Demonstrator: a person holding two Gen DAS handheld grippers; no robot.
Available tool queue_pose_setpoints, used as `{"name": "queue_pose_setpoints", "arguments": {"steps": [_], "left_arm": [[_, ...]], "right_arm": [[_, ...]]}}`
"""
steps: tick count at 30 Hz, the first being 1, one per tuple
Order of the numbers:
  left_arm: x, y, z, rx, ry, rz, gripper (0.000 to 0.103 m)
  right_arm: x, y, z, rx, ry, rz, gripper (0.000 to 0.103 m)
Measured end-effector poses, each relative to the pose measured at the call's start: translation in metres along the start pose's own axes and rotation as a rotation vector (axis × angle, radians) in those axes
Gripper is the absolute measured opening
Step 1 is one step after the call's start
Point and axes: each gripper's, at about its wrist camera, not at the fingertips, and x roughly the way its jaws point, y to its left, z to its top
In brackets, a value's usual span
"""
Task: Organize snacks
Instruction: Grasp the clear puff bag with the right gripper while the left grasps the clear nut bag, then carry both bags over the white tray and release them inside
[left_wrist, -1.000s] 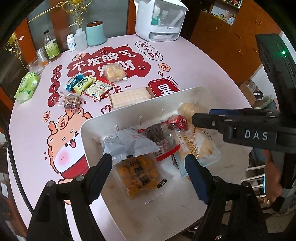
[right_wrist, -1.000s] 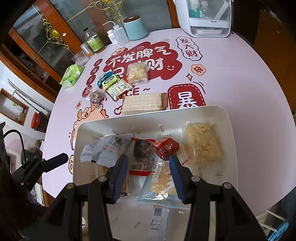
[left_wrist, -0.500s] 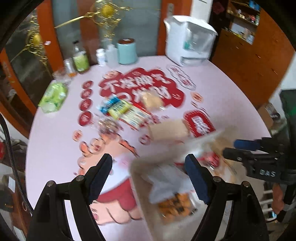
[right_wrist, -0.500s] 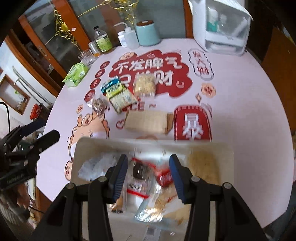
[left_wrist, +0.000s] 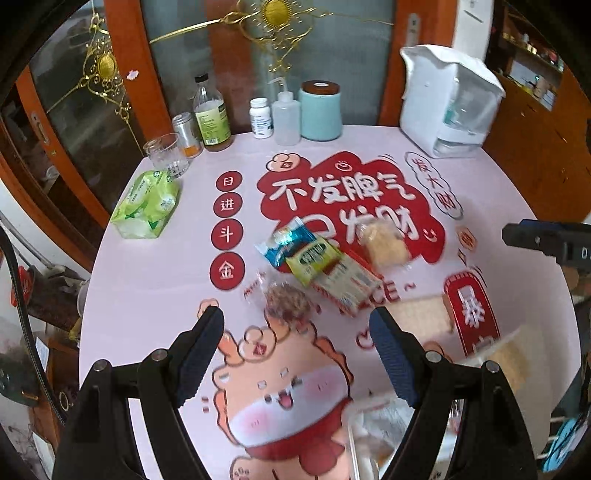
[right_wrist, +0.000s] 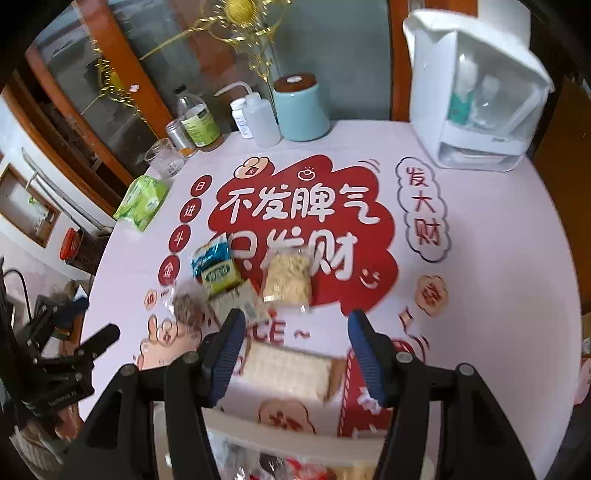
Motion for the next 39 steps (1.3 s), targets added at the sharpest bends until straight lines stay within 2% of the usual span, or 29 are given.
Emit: {"name": "queue_pose_setpoints", "arguments": {"steps": [7, 13, 18, 28, 33, 35, 39], "left_arm": [[0.07, 0.013, 0.03, -0.095, 0.122, -0.045, 0.081], [0.126, 0.011, 0.03, -0.13, 0.198, 0.012, 0.081], [0.159, 0.02, 0.027, -0.212, 0.231, 0.042, 0.081], [0.191, 0.039, 0.01, -0.382, 0.287, 0.12, 0.081], [0.196, 0.039, 0.001, -0.411, 0.318, 0.144, 0.081], [0.198, 0.04, -0.002, -0.429, 0.337, 0.132, 0.081], [0.2, 0.039, -0.007, -0.445, 0.357, 0.138, 0.081]], "right_arm": [[0.086, -0.007, 0.034, 0.054, 0.124, 0.053, 0.058], [0.149, -0.001, 0.037, 0.053, 0.211, 0.04, 0.058], [0.18, 0.006, 0.03, 0.049, 0.256, 0.018, 0.058], [0.191, 0.006, 0.022, 0.07, 0.267, 0.023, 0.064], [0.191, 0.011, 0.018, 0.033, 0.257, -0.007, 0.065], [0.19, 0.013, 0.016, 0.02, 0.264, -0.014, 0.064], [0.188, 0.015, 0.011, -0.004, 0.279, -0.027, 0.061]]}}
